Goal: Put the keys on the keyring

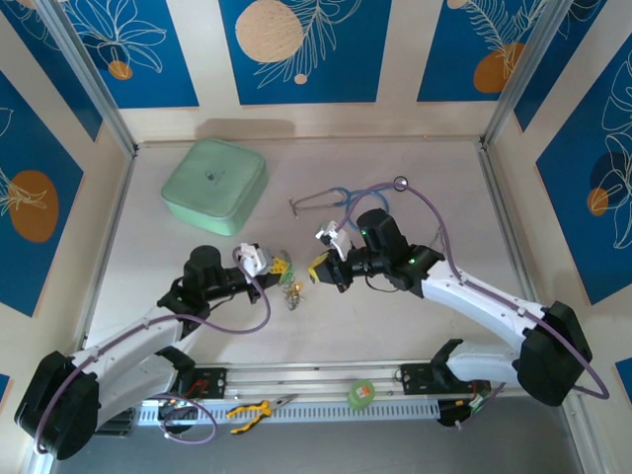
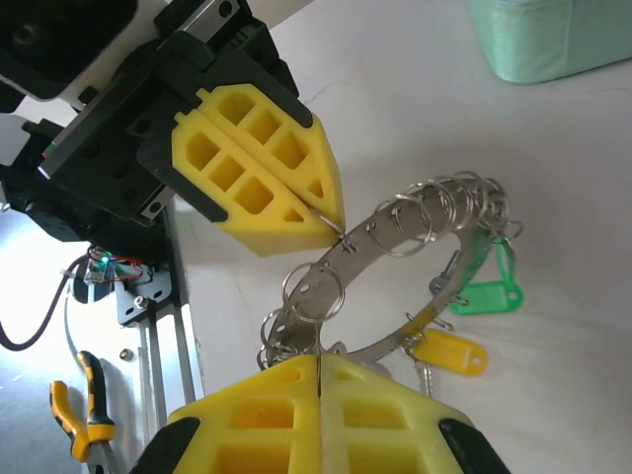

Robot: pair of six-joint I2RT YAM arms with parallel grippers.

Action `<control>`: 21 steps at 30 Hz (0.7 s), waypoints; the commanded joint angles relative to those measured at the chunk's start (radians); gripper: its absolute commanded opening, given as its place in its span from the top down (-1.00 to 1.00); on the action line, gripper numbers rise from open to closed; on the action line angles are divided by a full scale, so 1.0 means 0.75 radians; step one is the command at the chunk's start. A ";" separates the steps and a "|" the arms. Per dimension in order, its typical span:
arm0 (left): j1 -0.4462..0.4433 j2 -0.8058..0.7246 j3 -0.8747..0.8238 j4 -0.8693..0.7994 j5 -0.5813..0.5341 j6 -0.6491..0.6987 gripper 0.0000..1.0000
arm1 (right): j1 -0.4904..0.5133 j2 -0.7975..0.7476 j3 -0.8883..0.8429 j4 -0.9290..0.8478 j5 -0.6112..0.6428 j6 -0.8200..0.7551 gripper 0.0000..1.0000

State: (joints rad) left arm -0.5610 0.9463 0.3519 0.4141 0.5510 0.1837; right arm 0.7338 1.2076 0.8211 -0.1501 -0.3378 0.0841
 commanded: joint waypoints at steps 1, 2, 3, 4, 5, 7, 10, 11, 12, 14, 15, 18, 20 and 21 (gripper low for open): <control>-0.019 -0.003 0.016 0.086 0.062 -0.028 1.00 | 0.023 0.049 0.060 0.036 -0.070 -0.019 1.00; -0.023 -0.004 0.017 0.086 0.064 -0.026 1.00 | 0.028 0.061 0.065 0.047 -0.059 -0.017 1.00; -0.022 -0.005 0.017 0.086 0.067 -0.026 1.00 | 0.033 0.070 0.068 0.055 -0.053 -0.014 1.00; -0.024 -0.005 0.016 0.086 0.067 -0.024 1.00 | 0.036 0.082 0.073 0.063 -0.053 -0.012 1.00; -0.027 -0.004 0.016 0.084 0.069 -0.024 1.00 | 0.040 0.090 0.075 0.072 -0.058 -0.010 1.00; -0.027 -0.006 0.017 0.082 0.067 -0.020 1.00 | 0.044 0.106 0.086 0.075 -0.063 -0.010 1.00; -0.031 -0.004 0.017 0.078 0.067 -0.019 1.00 | 0.048 0.121 0.091 0.081 -0.071 -0.010 1.00; -0.033 -0.005 0.017 0.078 0.069 -0.018 1.00 | 0.048 0.124 0.092 0.087 -0.071 -0.011 1.00; -0.032 -0.004 0.016 0.078 0.069 -0.016 1.00 | 0.048 0.127 0.092 0.091 -0.069 -0.010 1.00; -0.035 -0.003 0.017 0.078 0.072 -0.016 1.00 | 0.050 0.134 0.096 0.095 -0.065 -0.006 1.00; -0.035 -0.003 0.019 0.078 0.073 -0.016 1.00 | 0.050 0.139 0.099 0.098 -0.068 -0.006 1.00; -0.035 -0.003 0.022 0.061 0.074 -0.010 1.00 | 0.051 0.152 0.104 0.100 -0.065 -0.005 1.00; -0.037 -0.003 0.023 0.061 0.073 -0.009 1.00 | 0.052 0.163 0.111 0.101 -0.063 -0.006 1.00; -0.035 -0.004 0.022 0.061 0.073 -0.008 1.00 | 0.052 0.167 0.113 0.101 -0.063 -0.006 1.00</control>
State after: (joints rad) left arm -0.5747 0.9463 0.3519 0.4267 0.5732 0.1806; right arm 0.7666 1.3220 0.8753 -0.0891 -0.3672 0.0830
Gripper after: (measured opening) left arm 0.040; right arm 0.054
